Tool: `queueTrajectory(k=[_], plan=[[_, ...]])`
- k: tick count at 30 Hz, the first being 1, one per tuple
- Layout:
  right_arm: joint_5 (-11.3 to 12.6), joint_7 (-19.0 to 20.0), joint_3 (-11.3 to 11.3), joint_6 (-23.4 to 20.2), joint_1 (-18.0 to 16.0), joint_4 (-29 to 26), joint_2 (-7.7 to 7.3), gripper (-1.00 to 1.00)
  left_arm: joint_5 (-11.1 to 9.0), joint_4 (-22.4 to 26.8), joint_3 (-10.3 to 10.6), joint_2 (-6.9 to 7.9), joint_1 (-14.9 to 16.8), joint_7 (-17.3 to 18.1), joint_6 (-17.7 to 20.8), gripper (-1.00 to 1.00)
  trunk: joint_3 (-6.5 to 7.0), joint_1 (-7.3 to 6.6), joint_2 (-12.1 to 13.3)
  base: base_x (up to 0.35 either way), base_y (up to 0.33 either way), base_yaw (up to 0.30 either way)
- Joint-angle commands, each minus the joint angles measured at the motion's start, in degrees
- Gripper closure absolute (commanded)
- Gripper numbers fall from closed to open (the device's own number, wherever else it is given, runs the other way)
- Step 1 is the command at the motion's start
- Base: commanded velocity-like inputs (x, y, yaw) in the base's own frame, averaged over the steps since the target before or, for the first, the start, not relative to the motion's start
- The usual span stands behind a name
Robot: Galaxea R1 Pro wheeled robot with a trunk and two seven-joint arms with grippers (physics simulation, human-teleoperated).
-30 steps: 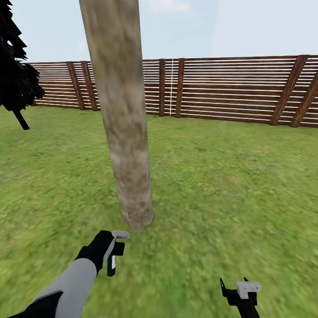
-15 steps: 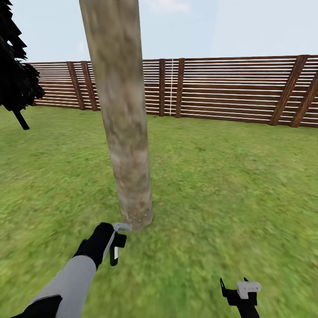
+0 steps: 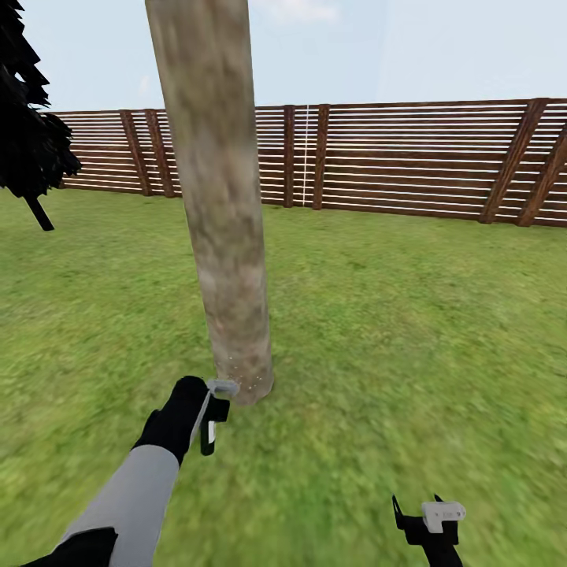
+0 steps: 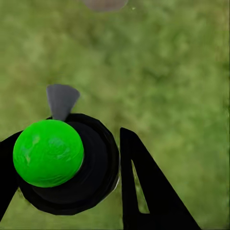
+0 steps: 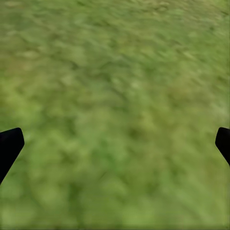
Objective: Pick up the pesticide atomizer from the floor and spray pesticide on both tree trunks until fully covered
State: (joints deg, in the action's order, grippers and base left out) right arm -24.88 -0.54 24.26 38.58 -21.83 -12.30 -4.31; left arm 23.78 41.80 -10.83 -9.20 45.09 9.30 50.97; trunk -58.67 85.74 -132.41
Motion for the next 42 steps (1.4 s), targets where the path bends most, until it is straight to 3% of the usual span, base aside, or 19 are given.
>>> queueTrajectory(k=[1, 4, 5, 7, 9, 10, 11, 15, 18, 20, 23, 24, 26, 30, 32, 36, 37, 40, 42], plan=[[-0.01, 0.01, 0.00, 0.00, 0.01, 0.00, 0.00, -1.00, 0.46, 0.11, 0.01, -0.37, 0.30, 0.06, 0.03, 1.00, 0.00, 0.00, 0.00, 0.000, 0.000, 0.000], [0.00, 0.01, 0.00, -0.01, 0.01, 0.00, 0.06, -1.00, 0.47, 0.16, 1.89, -0.52, 0.91, 1.78, 0.29, 1.00, 0.00, 0.00, 0.00, 0.000, 0.000, 0.000], [0.01, 0.01, 0.00, 0.00, 0.03, 0.00, 0.08, -1.00, 0.55, 0.20, 2.85, 0.11, 1.09, 2.76, 1.52, 1.00, 0.00, 0.00, 0.00, 0.000, 0.000, 0.000], [0.01, 0.01, 0.00, 0.00, 0.01, -0.04, 0.09, -1.00, 0.64, 0.57, 2.98, 1.68, 1.09, 3.02, 2.70, 1.00, 0.00, 0.00, 0.00, 0.000, 0.000, 0.000], [0.01, 0.01, 0.00, -0.01, 0.01, -0.08, 0.09, -1.00, 0.54, 1.60, 2.82, 4.19, 0.95, 3.46, 2.98, 1.00, 0.00, 0.00, 0.00, 0.000, 0.000, 0.000], [0.01, 0.01, 0.00, -0.04, -0.02, -0.08, 0.05, -1.00, 0.54, 1.97, 2.89, 5.58, 0.67, 5.02, 3.05, 1.00, 0.01, 0.00, 0.00, 0.000, 0.000, -0.067], [0.01, 0.01, 0.01, -0.06, 0.01, -0.10, -0.02, -1.00, 0.60, 2.07, 3.13, 5.99, 0.47, 6.68, 3.04, 1.00, 0.03, 0.00, 0.00, 0.000, 0.000, -0.191], [0.01, 0.01, 0.00, -0.01, 0.02, -0.09, 0.00, -1.00, 0.70, 2.14, 3.65, 5.53, 0.28, 8.51, 2.95, 1.00, 0.14, 0.00, 0.00, 0.000, 0.000, -0.260], [0.01, 0.01, 0.00, -0.01, 0.00, -0.09, 0.00, -1.00, 0.61, 2.12, 7.64, 3.48, 0.26, 8.62, 3.07, 1.00, 0.23, 0.00, 0.00, 0.000, 0.000, -0.288], [0.01, 0.01, 0.00, -0.01, 0.01, -0.09, 0.00, -1.00, 0.54, 2.14, 9.02, 2.35, 0.30, 8.63, 3.21, 1.00, 0.26, 0.00, 0.00, 0.000, 0.000, -0.213], [0.01, 0.01, 0.00, -0.04, 0.02, -0.09, 0.01, -1.00, 0.55, 2.15, 9.08, 2.80, 0.34, 8.63, 3.34, 1.00, 0.26, 0.00, 0.00, 0.000, 0.000, -0.036], [0.01, 0.01, 0.00, -0.02, 0.00, -0.09, 0.03, -1.00, 0.60, 2.15, 9.03, 3.62, 0.35, 8.63, 3.49, 1.00, 0.26, 0.00, 0.00, 0.000, 0.000, -0.010], [0.01, 0.01, 0.00, -0.01, 0.01, -0.09, 0.07, -1.00, 0.39, 2.15, 8.40, 7.38, 0.35, 9.69, 3.66, 1.00, 0.26, 0.00, 0.00, 0.000, 0.000, -0.003], [0.01, 0.01, 0.00, 0.00, 0.01, -0.08, 0.06, -1.00, -0.01, 2.15, 5.27, 10.19, 0.43, 14.27, 3.74, 1.00, 0.26, 0.00, 0.00, 0.000, 0.000, 0.000], [0.01, 0.01, 0.00, 0.00, -0.01, -0.09, 0.06, -1.00, -0.03, 2.22, 5.21, 9.12, 0.65, 14.72, 5.11, 1.00, 0.26, 0.00, 0.00, 0.000, 0.000, 0.000], [0.01, 0.01, 0.00, 0.00, 0.02, -0.09, 0.06, -1.00, 0.14, 2.24, 7.47, 4.10, 1.16, 14.62, 6.19, 1.00, 0.26, 0.00, 0.00, 0.000, 0.000, 0.000], [0.01, 0.01, 0.00, 0.00, 0.00, -0.09, 0.05, -1.00, 0.17, 2.25, 7.76, 3.72, 1.19, 14.61, 6.24, 1.00, 0.26, 0.00, 0.00, 0.000, 0.000, 0.000], [0.01, 0.01, 0.00, -0.02, -0.03, -0.06, 0.07, -1.00, 0.37, 3.48, 7.98, 4.12, 1.10, 14.61, 6.39, 1.00, 0.26, 0.00, 0.00, 0.000, 0.000, 0.000], [-0.01, 0.01, 0.00, -0.02, 0.00, -0.01, 0.07, -1.00, 0.20, 5.91, 7.76, 6.96, 1.01, 14.76, 6.65, 1.00, 0.26, 0.00, 0.00, 0.000, 0.000, 0.000]])
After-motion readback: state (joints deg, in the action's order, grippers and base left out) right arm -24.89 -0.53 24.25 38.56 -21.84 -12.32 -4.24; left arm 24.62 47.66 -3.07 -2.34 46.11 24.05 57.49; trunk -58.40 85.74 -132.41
